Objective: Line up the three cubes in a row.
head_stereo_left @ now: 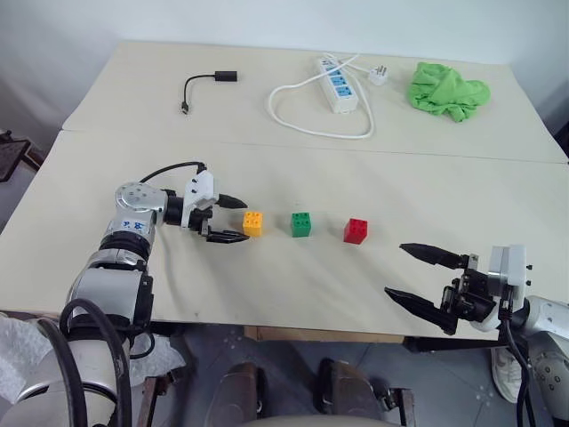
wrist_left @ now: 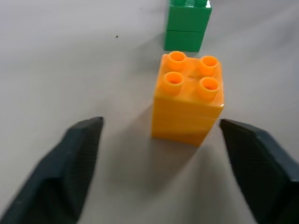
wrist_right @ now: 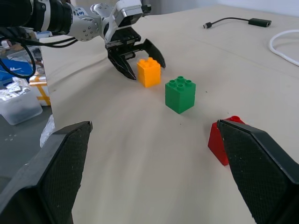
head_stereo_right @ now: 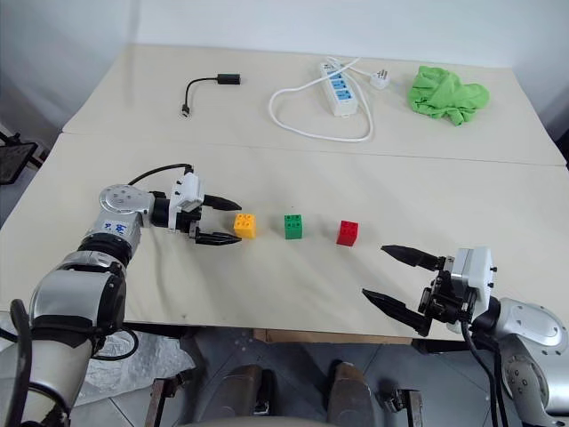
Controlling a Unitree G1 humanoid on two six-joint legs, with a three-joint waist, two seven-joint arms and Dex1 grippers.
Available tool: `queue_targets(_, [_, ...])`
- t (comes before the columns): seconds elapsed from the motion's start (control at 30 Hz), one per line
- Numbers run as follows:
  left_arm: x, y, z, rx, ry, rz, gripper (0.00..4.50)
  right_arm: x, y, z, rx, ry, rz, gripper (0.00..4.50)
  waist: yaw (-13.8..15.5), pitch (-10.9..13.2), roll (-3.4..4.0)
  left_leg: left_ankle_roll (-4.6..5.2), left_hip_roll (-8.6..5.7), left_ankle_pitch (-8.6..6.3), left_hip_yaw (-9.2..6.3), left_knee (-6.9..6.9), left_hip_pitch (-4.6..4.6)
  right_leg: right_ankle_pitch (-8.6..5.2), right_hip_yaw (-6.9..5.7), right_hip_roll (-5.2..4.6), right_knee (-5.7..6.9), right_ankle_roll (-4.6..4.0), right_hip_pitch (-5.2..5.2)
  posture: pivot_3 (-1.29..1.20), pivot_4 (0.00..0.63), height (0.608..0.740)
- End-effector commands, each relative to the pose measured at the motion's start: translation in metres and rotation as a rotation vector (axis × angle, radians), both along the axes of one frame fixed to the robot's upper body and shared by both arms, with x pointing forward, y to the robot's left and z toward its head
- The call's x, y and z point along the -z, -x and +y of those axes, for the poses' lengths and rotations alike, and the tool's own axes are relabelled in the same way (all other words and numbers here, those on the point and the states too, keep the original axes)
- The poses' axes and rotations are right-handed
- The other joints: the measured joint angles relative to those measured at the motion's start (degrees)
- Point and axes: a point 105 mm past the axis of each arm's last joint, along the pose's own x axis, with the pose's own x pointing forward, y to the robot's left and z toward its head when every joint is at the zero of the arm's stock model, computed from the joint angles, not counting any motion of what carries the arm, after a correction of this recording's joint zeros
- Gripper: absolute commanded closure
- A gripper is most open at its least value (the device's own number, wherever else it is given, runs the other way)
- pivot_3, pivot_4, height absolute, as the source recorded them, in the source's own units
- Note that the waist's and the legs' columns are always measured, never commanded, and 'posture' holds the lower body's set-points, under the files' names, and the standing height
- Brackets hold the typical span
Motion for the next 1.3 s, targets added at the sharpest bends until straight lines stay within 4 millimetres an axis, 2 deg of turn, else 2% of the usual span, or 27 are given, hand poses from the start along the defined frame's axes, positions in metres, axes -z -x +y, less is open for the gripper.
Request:
queue_targets(0.03, [-0.001, 0.000, 0.002, -0.008, 0.006, -0.021, 0.02, -0.009, 0.001, 0.001, -0.018, 0.004, -0.031, 0.00, -0.1, 0.0, 0.00, 0.00, 0.00, 0.00, 0.00, 0.00, 0.00, 0.00, 0.00, 0.00, 0.00, 0.00, 0.00, 0.00, 0.150, 0.740])
queue_targets(0.47, [0.002, -0.012, -0.006, -0.112, 0.054, -0.027, 0.02, -0.011, -0.004, 0.009, -0.041, -0.009, -0.041, 0.00, -0.1, 0.0, 0.00, 0.00, 0.00, 0.00, 0.01, 0.00, 0.00, 0.00, 0.00, 0.00, 0.01, 0.00, 0.00, 0.00, 0.150, 0.740])
queue_targets(0.63, [0.001, -0.014, 0.002, -0.145, 0.047, -0.030, 0.02, -0.012, -0.004, 0.010, -0.042, -0.012, -0.044, 0.00, -0.1, 0.0, 0.00, 0.00, 0.00, 0.00, 0.02, 0.00, 0.00, 0.00, -0.01, 0.00, 0.01, 0.00, 0.00, 0.00, 0.150, 0.740])
queue_targets(0.8, [-0.006, -0.006, 0.012, -0.098, 0.055, -0.030, 0.02, -0.011, -0.003, 0.010, -0.042, -0.013, -0.040, 0.00, -0.2, 0.0, 0.00, 0.00, 0.00, 0.00, 0.05, 0.00, 0.00, 0.00, -0.01, 0.01, 0.01, 0.00, 0.00, 0.00, 0.150, 0.740])
queue_targets(0.9, [-0.012, 0.003, 0.023, -0.044, 0.048, -0.036, 0.02, -0.009, -0.001, 0.006, -0.041, -0.004, -0.036, 0.00, -0.1, 0.0, 0.00, 0.00, 0.00, 0.00, 0.04, 0.00, 0.00, 0.00, -0.01, 0.00, 0.01, 0.00, 0.00, 0.00, 0.150, 0.740])
queue_targets(1.03, [-0.026, 0.022, 0.053, -0.003, 0.074, -0.029, 0.02, -0.010, -0.001, -0.016, -0.021, 0.038, -0.033, 0.00, -0.3, 0.0, 0.00, 0.00, 0.01, 0.00, 0.04, 0.00, 0.01, 0.00, 0.00, 0.00, 0.00, 0.00, -0.01, 0.00, 0.150, 0.740])
queue_targets(1.3, [-0.045, 0.060, 0.092, -0.091, 0.205, -0.084, 0.02, -0.008, -0.007, -0.050, -0.041, 0.120, -0.015, 0.00, -0.5, 0.0, 0.02, 0.00, 0.09, -0.01, -0.27, 0.01, 0.11, 0.00, 0.11, -0.01, 0.04, 0.00, 0.00, 0.00, 0.150, 0.740])
